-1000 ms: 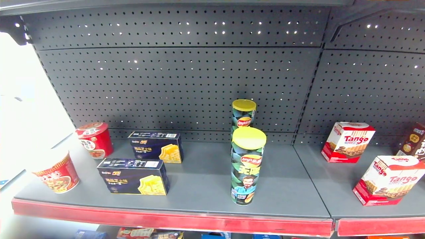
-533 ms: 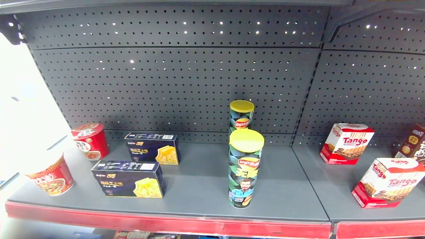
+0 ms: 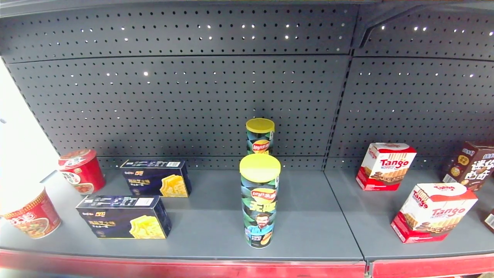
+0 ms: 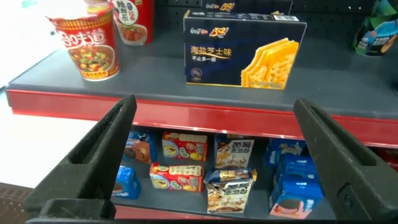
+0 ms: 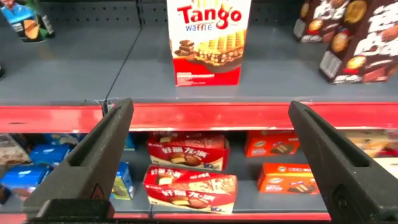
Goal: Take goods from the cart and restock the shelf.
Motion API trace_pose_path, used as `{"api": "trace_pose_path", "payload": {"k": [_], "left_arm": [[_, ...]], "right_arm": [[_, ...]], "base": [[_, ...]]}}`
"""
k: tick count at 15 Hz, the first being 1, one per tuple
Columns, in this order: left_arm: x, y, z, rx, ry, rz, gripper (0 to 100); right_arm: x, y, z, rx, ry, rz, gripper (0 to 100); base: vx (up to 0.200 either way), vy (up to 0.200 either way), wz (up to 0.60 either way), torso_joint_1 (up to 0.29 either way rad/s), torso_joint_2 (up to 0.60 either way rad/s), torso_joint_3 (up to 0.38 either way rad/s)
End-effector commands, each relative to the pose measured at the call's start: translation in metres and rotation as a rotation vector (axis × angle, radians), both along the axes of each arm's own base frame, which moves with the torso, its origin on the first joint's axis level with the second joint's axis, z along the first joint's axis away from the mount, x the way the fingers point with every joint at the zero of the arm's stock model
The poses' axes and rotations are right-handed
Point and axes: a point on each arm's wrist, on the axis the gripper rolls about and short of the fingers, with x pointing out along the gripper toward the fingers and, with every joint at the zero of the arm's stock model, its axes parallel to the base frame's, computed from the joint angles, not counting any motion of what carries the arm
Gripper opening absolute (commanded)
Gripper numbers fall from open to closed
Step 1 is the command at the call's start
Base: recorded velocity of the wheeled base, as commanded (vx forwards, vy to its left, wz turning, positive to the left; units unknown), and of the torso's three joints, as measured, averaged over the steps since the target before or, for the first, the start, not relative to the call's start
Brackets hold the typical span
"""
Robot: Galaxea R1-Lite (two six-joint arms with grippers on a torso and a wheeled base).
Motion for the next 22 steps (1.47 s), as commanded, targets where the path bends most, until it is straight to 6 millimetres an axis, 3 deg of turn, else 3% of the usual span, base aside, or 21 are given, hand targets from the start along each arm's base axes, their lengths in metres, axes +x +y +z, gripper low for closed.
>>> {"api": "trace_pose_path", "payload": {"k": [1, 22], "left_arm": [[0.0001, 0.0, -0.0001, -0.001, 0.002, -0.001, 100], [0.0001, 0.0, -0.0001, -0.001, 0.002, -0.002, 100]], "right_arm": [[0.0001, 0.0, 0.0001, 0.0, 0.0, -0.001, 100], [0.0001, 0.0, 0.0001, 0.0, 0.0, -0.001, 100]], "base": [[0.0, 0.0, 0.0, 0.0, 0.0, 0.0], [0.0, 0.01, 0.0, 0.0, 0.0, 0.0]]}}
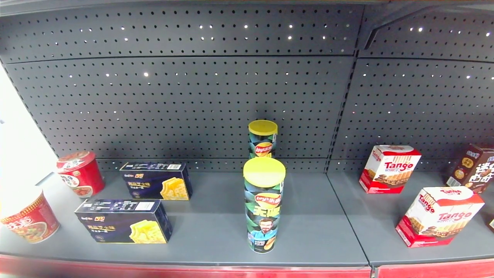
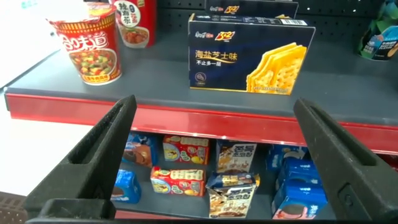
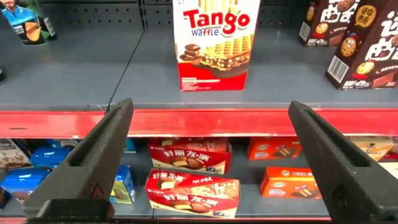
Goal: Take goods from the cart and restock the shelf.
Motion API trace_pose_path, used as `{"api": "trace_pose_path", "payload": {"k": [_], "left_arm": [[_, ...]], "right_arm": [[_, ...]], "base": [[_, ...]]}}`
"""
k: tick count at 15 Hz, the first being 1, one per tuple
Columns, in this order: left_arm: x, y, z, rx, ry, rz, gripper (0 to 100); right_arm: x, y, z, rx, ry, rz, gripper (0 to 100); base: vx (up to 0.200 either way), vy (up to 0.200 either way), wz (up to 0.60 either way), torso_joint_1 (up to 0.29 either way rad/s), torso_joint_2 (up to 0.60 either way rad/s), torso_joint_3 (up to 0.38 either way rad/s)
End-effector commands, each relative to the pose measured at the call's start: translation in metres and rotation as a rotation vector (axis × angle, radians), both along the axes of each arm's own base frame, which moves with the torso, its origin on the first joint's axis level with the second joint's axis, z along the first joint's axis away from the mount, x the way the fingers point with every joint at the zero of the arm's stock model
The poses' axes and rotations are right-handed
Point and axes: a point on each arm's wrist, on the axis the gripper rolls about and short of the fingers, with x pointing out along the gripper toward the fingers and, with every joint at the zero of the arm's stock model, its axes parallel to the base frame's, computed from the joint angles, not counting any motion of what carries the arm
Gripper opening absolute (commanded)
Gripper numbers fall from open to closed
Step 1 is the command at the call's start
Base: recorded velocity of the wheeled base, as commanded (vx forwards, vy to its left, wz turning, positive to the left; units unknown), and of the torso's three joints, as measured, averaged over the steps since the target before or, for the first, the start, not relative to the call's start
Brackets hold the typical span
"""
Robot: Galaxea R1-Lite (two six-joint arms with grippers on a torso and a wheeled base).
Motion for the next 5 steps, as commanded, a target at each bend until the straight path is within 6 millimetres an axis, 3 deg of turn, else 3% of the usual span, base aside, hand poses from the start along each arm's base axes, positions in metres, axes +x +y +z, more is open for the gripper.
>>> {"api": "trace_pose_path", "payload": {"k": [1, 5], "left_arm": [[0.0001, 0.0, 0.0, 0.0, 0.002, 0.001, 100], [0.0001, 0.0, 0.0, 0.0, 0.002, 0.001, 100]], "right_arm": [[0.0001, 0.0, 0.0, 0.0, 0.001, 0.0, 100], [0.0001, 0.0, 0.0, -0.002, 0.001, 0.0, 100]], "base": [[0.0, 0.0, 0.0, 0.0, 0.0, 0.0], [0.0, 0.0, 0.0, 0.0, 0.0, 0.0]]}}
